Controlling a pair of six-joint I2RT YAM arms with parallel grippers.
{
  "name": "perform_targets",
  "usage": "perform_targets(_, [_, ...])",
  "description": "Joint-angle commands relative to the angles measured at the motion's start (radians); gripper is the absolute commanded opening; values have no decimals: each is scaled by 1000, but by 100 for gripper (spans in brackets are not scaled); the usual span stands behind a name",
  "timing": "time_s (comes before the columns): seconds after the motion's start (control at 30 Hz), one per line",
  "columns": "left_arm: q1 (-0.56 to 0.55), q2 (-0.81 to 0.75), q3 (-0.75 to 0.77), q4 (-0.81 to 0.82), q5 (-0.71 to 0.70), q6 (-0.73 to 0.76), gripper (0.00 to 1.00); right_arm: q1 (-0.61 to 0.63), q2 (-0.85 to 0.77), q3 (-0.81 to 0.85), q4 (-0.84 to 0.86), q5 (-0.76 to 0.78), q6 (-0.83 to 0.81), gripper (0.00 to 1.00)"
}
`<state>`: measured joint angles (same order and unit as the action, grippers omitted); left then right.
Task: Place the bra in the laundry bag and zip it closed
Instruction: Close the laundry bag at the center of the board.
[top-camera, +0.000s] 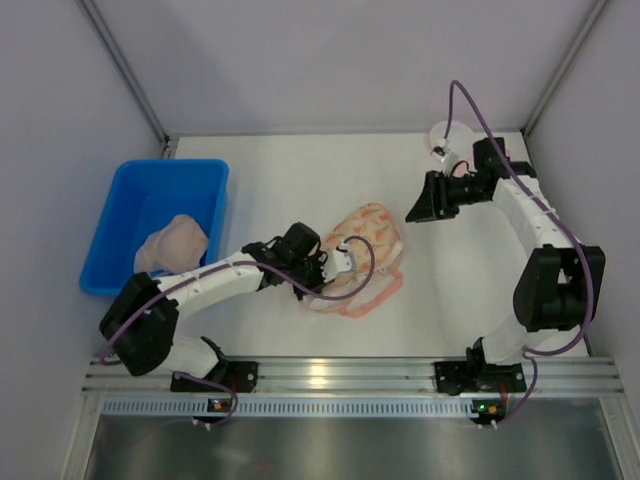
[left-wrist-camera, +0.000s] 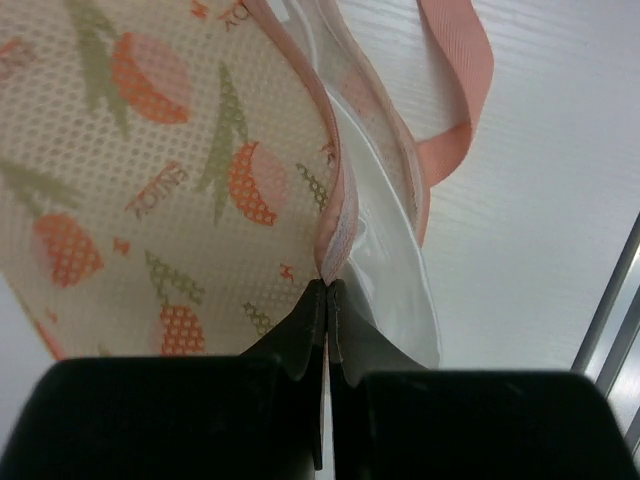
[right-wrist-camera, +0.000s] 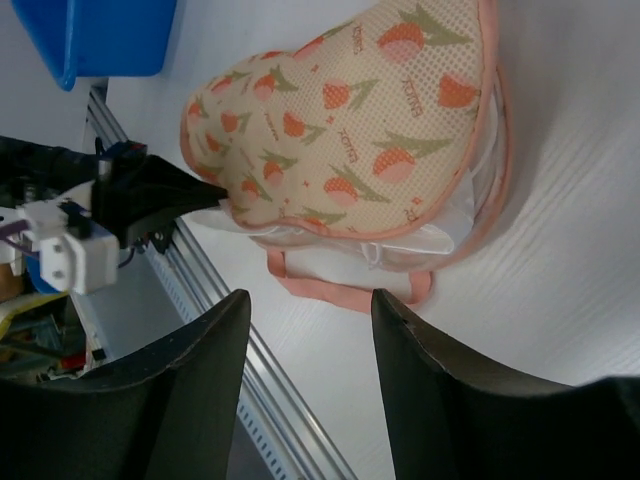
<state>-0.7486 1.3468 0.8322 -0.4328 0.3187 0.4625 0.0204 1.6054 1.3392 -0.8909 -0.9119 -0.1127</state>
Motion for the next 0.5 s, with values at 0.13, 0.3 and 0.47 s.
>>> perform_targets(0.13, [-49, 204, 12, 17, -13, 132, 0, 194, 80, 29, 171, 25, 73, 53])
perform_targets(0.3, [-51, 219, 15, -1, -131, 267, 2, 256, 224, 104, 185, 80, 42, 53])
perform_targets(0.47, [-18, 163, 117, -23, -165, 245, 30, 285, 324, 71, 172, 155, 13, 49])
